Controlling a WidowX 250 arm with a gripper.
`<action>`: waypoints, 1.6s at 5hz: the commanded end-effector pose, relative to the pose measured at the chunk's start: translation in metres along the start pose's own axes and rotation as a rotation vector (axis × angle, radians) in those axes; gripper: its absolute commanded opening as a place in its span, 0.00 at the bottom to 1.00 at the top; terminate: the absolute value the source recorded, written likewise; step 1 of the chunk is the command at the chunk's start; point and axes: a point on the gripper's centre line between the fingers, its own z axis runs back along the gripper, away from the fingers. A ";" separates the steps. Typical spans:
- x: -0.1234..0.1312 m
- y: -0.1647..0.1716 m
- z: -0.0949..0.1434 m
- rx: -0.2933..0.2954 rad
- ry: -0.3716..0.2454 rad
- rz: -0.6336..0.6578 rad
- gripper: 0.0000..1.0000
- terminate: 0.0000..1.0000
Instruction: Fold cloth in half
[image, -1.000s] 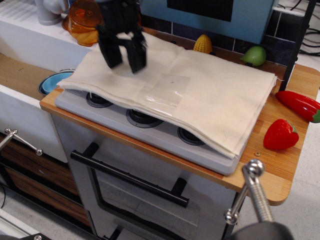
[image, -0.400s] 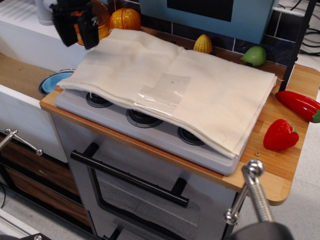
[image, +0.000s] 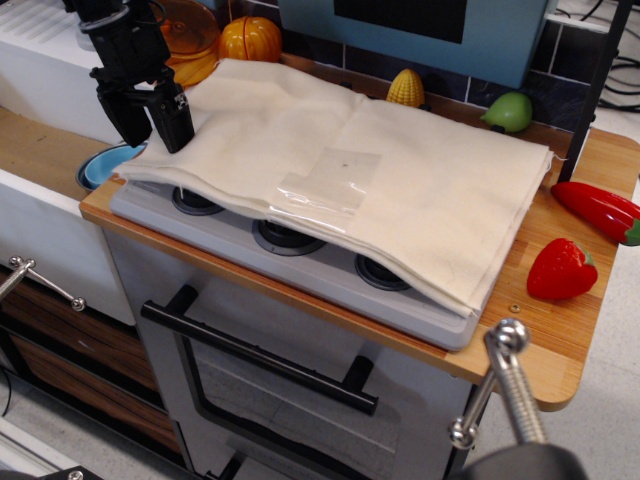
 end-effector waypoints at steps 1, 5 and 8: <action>0.017 -0.018 0.009 -0.005 -0.079 -0.036 1.00 0.00; 0.043 -0.071 0.040 -0.115 -0.134 -0.001 0.00 0.00; 0.072 -0.148 0.066 -0.178 -0.195 0.017 0.00 0.00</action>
